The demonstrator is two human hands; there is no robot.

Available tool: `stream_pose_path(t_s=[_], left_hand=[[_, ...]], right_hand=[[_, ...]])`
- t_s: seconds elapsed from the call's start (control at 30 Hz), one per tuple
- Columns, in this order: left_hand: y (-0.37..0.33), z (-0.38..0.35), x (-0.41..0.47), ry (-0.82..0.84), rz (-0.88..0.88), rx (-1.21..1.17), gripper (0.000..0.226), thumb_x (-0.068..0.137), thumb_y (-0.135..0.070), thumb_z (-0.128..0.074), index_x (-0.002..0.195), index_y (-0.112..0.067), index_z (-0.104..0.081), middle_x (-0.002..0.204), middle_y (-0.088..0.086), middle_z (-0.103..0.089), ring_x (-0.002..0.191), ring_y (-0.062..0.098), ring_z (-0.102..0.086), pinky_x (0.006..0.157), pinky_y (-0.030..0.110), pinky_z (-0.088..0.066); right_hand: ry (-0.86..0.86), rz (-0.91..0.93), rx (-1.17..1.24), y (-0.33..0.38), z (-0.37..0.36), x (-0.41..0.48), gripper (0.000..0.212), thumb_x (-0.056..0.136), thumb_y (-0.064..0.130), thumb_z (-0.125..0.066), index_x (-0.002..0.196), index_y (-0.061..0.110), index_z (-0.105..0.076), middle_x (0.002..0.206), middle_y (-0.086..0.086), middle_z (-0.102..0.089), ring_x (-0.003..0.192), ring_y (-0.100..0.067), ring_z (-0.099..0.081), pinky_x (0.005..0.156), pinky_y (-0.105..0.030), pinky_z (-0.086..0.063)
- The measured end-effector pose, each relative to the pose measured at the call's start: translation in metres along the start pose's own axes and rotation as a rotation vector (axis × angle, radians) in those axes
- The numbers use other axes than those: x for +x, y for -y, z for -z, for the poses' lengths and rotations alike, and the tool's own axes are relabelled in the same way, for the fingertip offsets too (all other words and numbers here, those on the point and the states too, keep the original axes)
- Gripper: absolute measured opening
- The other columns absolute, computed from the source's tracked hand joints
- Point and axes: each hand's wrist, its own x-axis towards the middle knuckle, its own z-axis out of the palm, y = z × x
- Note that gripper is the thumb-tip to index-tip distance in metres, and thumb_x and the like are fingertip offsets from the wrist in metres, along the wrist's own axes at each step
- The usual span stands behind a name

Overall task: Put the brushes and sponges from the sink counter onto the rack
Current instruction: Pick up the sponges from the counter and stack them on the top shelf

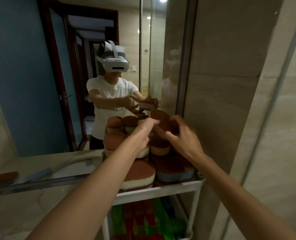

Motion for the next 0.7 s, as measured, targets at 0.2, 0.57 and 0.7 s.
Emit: stream_pose_path(t_s=[0.2, 0.57, 0.7], left_hand=[[0.020, 0.017, 0.004, -0.030, -0.317, 0.889, 0.034, 0.088, -0.017, -0.052, 0.122, -0.014, -0.051, 0.127, 0.013, -0.053, 0.119, 0.030, -0.050, 0.098, 0.038, -0.043], [0.034, 0.018, 0.000, 0.156, -0.281, 1.383, 0.054, 0.098, -0.043, -0.032, 0.149, -0.025, -0.025, 0.159, 0.015, -0.012, 0.148, 0.030, -0.009, 0.119, 0.038, -0.012], [0.039, 0.018, -0.001, 0.137, -0.303, 1.403, 0.054, 0.099, -0.043, -0.030, 0.149, -0.026, -0.024, 0.159, 0.016, -0.011, 0.148, 0.030, -0.008, 0.119, 0.037, -0.009]], right_hand=[[-0.124, -0.174, -0.352, -0.021, -0.007, -0.008, 0.055, 0.094, 0.035, -0.046, 0.145, 0.025, -0.027, 0.138, -0.019, -0.035, 0.117, -0.036, -0.048, 0.091, -0.040, -0.044], [0.087, -0.248, -0.368, -0.039, -0.018, -0.003, 0.050, 0.095, 0.039, -0.043, 0.144, 0.034, -0.031, 0.145, -0.018, -0.031, 0.128, -0.036, -0.040, 0.100, -0.043, -0.042], [0.160, -0.261, -0.411, -0.039, -0.017, 0.000, 0.050, 0.095, 0.040, -0.042, 0.144, 0.035, -0.031, 0.148, -0.015, -0.026, 0.132, -0.036, -0.036, 0.103, -0.045, -0.040]])
